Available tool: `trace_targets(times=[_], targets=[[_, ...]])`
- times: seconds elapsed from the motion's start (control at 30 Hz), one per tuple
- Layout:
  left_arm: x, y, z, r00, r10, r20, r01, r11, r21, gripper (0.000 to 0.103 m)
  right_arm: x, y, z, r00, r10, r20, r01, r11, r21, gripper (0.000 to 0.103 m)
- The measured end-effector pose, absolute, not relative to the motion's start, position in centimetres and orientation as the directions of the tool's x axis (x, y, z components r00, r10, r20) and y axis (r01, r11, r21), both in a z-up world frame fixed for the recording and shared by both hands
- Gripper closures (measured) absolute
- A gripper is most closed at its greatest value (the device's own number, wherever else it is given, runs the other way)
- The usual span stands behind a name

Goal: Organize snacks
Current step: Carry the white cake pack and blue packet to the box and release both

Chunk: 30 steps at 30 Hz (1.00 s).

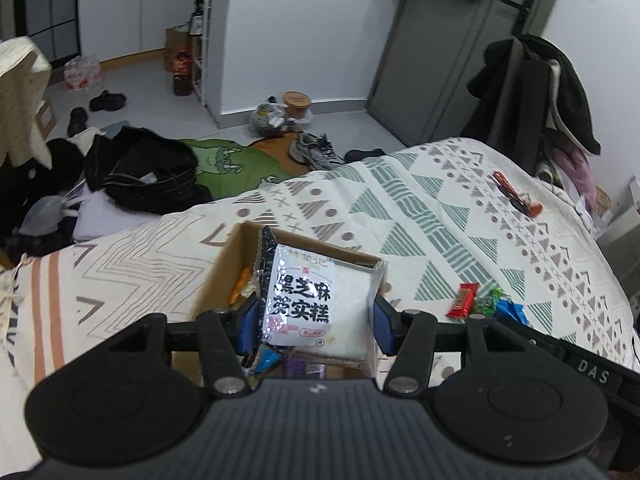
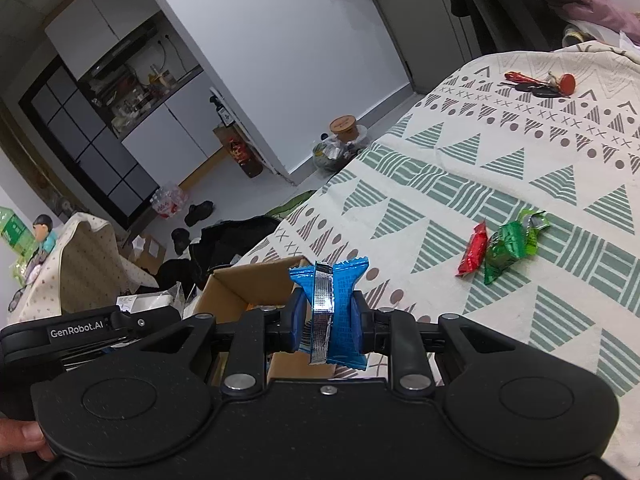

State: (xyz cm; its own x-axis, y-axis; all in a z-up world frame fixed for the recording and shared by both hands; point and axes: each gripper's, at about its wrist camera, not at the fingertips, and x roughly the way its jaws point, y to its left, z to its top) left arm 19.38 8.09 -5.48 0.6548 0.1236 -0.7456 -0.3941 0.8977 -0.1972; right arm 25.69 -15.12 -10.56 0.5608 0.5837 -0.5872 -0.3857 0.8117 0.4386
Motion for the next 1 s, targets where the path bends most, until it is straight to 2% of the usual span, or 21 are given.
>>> trace_targets(times=[0.63, 1.0], targets=[[19.0, 12.2, -9.8, 0.621, 0.045, -0.783, -0.422, 0.860, -0.286, 0.048, 25.7, -10.6, -11.4, 0.498, 0.624, -0.602, -0.440, 0.780, 0.446, 0.080], [20.0, 13.7, -8.9, 0.653, -0.015, -0.757, -0.388, 0.852, -0.352, 0.045, 27.6, -8.4, -11.2, 0.492, 0.637, -0.594, -0.434, 0.770, 0.467, 0.080]])
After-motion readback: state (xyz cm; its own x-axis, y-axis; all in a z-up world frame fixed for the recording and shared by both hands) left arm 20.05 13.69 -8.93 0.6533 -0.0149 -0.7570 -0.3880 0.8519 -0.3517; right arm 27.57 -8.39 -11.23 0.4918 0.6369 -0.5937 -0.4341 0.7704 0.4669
